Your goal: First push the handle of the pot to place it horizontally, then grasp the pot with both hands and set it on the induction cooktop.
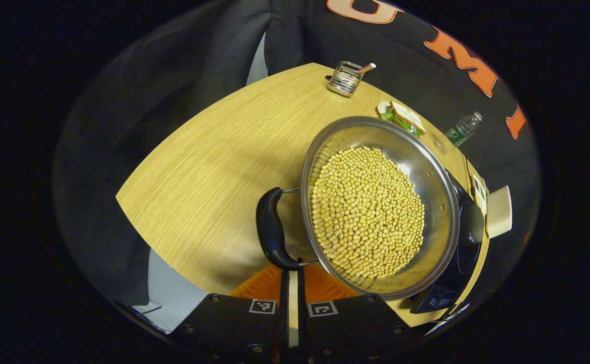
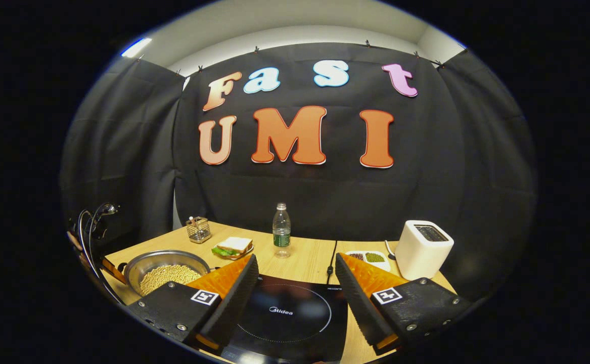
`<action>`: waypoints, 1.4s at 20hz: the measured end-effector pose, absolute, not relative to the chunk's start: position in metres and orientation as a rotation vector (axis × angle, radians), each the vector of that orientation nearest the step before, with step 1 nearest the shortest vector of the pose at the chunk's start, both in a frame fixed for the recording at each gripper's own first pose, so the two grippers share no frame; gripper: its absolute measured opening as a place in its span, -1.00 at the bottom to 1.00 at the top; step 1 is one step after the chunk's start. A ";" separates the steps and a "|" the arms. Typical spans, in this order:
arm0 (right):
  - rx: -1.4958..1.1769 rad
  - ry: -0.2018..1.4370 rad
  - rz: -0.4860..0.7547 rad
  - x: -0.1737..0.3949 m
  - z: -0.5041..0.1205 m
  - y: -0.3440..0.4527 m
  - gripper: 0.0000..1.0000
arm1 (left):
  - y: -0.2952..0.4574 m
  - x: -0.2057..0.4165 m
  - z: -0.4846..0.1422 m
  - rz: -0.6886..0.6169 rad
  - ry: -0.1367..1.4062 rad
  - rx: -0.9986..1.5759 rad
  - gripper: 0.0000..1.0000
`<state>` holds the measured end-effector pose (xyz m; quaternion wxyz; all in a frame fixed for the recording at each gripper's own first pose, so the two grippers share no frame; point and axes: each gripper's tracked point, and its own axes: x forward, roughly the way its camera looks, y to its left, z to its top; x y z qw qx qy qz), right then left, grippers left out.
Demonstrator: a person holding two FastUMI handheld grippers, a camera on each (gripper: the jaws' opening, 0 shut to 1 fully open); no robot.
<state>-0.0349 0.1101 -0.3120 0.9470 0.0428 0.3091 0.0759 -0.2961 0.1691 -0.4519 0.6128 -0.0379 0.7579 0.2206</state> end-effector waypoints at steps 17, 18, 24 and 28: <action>0.230 0.989 0.377 -0.064 -0.396 0.247 0.89 | 0.225 -0.239 -0.485 0.390 1.617 0.119 -0.83; 0.231 1.003 0.379 -0.065 -0.400 0.252 0.89 | 0.228 -0.235 -0.488 0.385 1.608 0.124 -0.75; 0.272 1.106 0.384 -0.069 -0.424 0.281 0.88 | 0.249 -0.224 -0.516 0.363 1.592 0.142 -0.77; 0.321 1.177 0.381 -0.074 -0.435 0.297 0.82 | 0.265 -0.218 -0.528 0.351 1.584 0.165 -0.84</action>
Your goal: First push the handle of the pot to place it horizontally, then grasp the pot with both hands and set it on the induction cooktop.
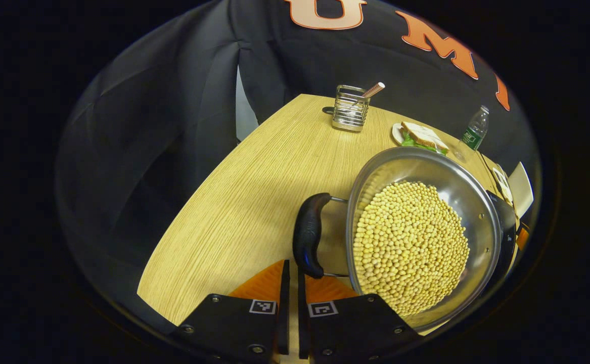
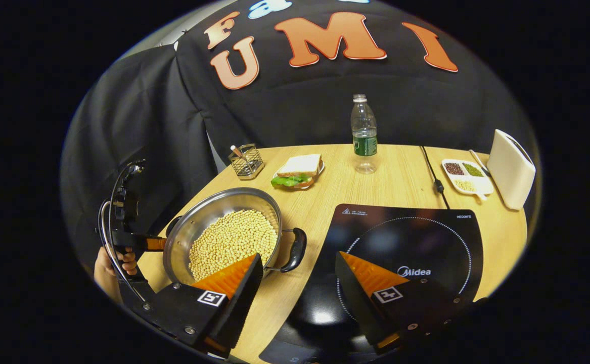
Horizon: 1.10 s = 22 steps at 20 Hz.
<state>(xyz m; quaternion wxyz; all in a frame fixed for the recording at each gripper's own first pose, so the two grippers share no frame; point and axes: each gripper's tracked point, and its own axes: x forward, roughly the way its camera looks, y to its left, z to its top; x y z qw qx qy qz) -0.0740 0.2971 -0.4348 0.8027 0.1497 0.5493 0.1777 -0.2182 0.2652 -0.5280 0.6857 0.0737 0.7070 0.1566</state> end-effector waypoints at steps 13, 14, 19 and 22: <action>0.359 1.301 0.344 -0.061 -0.457 0.335 0.70 | 0.252 -0.187 -0.491 0.231 1.518 0.082 -0.84; 0.361 1.308 0.341 -0.060 -0.457 0.337 0.70 | 0.253 -0.174 -0.483 0.226 1.480 0.086 -0.89; 0.342 1.344 0.311 -0.059 -0.463 0.338 0.69 | 0.250 -0.128 -0.454 0.184 1.372 0.053 0.17; 0.349 1.364 0.286 -0.057 -0.465 0.338 0.56 | 0.241 -0.117 -0.459 0.098 1.388 0.091 0.52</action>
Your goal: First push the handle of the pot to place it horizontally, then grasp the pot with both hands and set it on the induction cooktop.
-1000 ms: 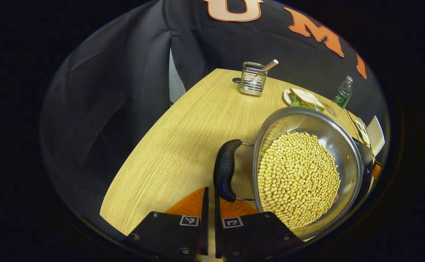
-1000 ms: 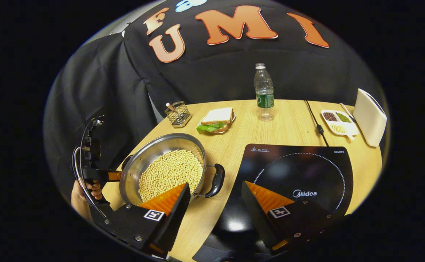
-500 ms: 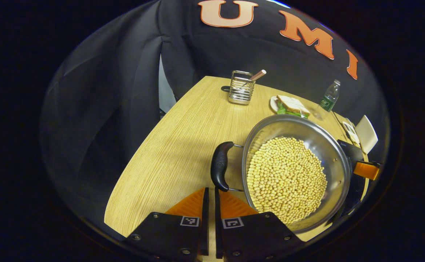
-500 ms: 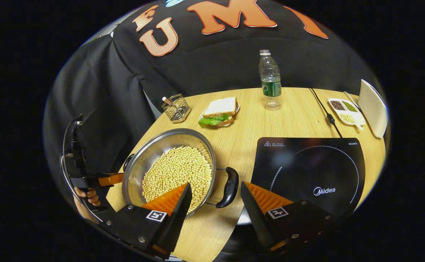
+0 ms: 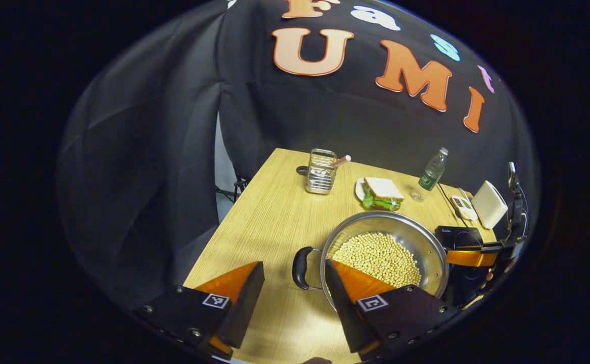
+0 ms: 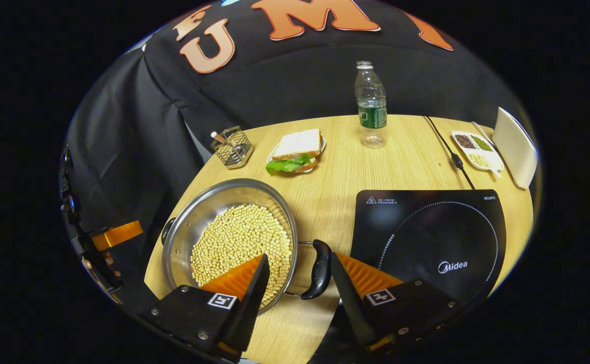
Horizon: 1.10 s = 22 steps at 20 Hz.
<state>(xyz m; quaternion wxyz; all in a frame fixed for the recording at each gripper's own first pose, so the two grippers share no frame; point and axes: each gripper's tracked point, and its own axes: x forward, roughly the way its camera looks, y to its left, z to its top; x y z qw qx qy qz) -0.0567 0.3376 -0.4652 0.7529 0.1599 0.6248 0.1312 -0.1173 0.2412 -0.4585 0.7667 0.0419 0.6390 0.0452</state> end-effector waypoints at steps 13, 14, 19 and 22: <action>0.288 1.482 0.259 -0.067 -0.499 0.349 0.55 | 0.244 -0.134 -0.531 0.064 1.546 0.145 0.75; 0.276 1.484 0.266 -0.068 -0.503 0.350 0.55 | 0.242 -0.138 -0.536 0.052 1.558 0.143 0.75; 0.223 1.479 0.270 -0.067 -0.511 0.350 0.55 | 0.236 -0.152 -0.559 0.005 1.579 0.217 0.75; 0.208 1.470 0.261 -0.065 -0.519 0.349 0.37 | 0.232 -0.155 -0.567 0.010 1.579 0.237 0.77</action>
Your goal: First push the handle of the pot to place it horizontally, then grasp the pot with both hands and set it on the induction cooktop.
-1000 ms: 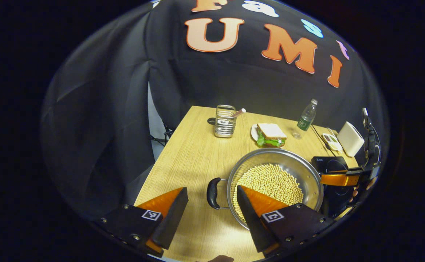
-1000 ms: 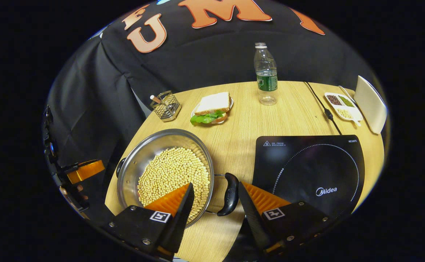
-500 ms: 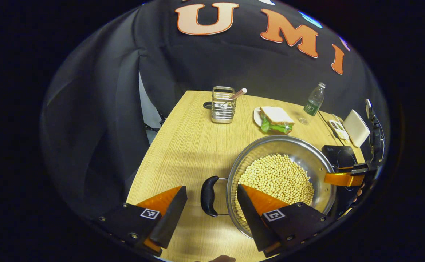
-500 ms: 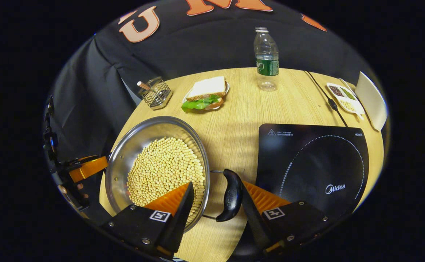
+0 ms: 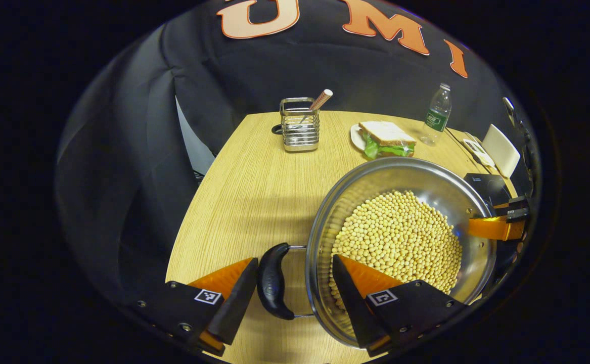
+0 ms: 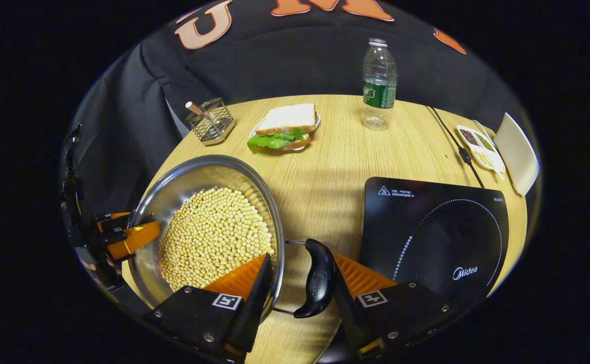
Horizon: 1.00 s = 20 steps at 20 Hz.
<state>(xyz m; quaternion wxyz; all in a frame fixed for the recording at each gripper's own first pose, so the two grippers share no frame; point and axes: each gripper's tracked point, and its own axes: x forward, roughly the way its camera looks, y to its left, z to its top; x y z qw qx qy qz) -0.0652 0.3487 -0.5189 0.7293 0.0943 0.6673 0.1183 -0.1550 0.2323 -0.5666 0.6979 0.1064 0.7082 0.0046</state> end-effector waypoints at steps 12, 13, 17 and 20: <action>0.169 1.414 0.287 -0.063 -0.524 0.351 0.29 | 0.243 -0.161 -0.571 0.117 1.498 0.202 0.41; 0.174 1.400 0.286 -0.061 -0.524 0.351 0.27 | 0.243 -0.161 -0.570 0.130 1.490 0.204 0.40; 0.165 1.395 0.293 -0.061 -0.525 0.349 0.12 | 0.240 -0.161 -0.566 0.165 1.457 0.239 0.34; 0.159 1.377 0.307 -0.064 -0.519 0.346 0.05 | 0.240 -0.158 -0.568 0.180 1.438 0.257 0.28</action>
